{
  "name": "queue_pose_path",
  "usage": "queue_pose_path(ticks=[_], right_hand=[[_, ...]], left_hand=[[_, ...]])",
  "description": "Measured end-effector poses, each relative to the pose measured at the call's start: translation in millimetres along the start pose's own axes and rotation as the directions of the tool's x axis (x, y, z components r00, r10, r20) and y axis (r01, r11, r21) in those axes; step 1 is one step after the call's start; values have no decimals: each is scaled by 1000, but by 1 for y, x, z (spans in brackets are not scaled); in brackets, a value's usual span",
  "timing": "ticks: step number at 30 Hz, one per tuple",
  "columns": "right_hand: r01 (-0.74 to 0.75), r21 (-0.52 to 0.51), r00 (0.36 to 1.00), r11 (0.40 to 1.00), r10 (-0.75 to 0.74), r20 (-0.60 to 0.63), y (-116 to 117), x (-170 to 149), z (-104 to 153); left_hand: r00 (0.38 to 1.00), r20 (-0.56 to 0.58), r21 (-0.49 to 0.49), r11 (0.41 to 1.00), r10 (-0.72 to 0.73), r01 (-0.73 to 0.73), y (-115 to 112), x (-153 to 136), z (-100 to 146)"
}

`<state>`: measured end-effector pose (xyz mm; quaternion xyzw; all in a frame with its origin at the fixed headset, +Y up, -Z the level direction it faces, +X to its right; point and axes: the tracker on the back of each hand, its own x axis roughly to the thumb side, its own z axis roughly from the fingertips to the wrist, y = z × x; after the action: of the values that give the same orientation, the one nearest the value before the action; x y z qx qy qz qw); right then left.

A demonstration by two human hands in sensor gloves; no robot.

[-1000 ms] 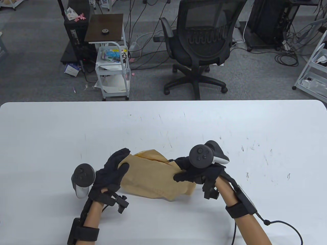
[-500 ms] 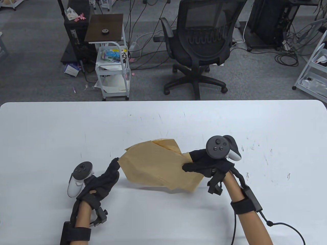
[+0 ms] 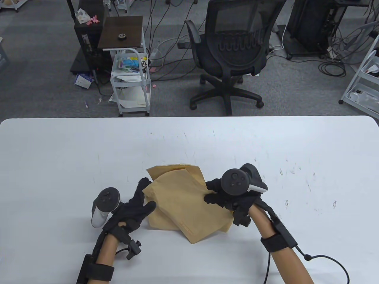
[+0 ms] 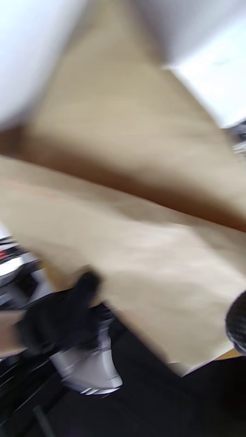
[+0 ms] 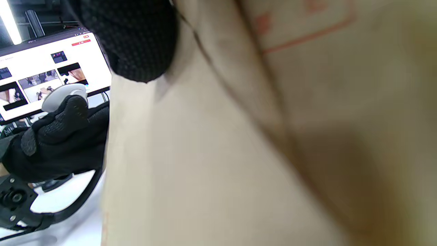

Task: Push scattered envelopes inward from both sides into a neat stack

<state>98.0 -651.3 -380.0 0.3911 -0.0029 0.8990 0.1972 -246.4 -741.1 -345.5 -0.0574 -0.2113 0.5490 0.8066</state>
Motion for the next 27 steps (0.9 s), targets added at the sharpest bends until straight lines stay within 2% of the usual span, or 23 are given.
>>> queue_pose_path(ticks=[1,3,4,6,8,9,10,11,12,13,14,16,19,20,23,25,27], right_hand=[[-20,3,1000,1000,20,9,-4,1,2],[-24,39,1000,999,23,6,-6,4,3],[-29,44,1000,999,28,13,-5,8,2],[-70,48,997,996,69,25,-2,15,0],[-119,26,992,993,118,41,1,23,-2],[-132,17,990,991,132,45,2,27,-3],[-145,18,988,989,144,49,3,31,-4],[-161,10,986,987,160,42,3,34,-4],[-181,7,983,983,181,30,3,35,-4],[-202,16,979,979,202,20,2,36,-4],[-243,47,970,969,244,-8,2,34,-4],[-261,80,964,962,264,-35,2,29,-4],[-121,52,991,991,123,-52,2,18,-3],[-76,48,994,996,80,-72,2,13,-2],[-66,13,994,998,67,-89,0,2,-1],[-38,-10,995,999,37,-94,-1,-3,1],[-13,25,997,1000,15,-78,-3,-4,1]], left_hand=[[999,41,117,993,-27,22,8,9,4],[984,129,275,957,-126,87,15,37,11],[966,163,312,939,-201,143,16,52,12],[893,208,329,888,-399,320,8,86,15],[778,150,314,776,-610,547,-7,111,14],[720,78,289,707,-690,646,-13,116,10],[676,35,231,664,-736,711,-17,116,5],[660,12,216,647,-751,732,-21,112,1],[656,-15,252,632,-754,733,-24,107,-1],[666,-12,288,635,-746,716,-24,103,-1],[695,-13,368,643,-719,672,-21,97,1],[786,-7,419,712,-619,564,-12,88,5],[919,-29,419,830,-394,369,3,73,12],[946,-25,452,840,-323,299,8,66,16],[992,-28,464,877,-125,124,17,43,22],[999,-34,489,872,30,-10,16,25,23],[997,-38,489,871,66,-39,11,15,19]])
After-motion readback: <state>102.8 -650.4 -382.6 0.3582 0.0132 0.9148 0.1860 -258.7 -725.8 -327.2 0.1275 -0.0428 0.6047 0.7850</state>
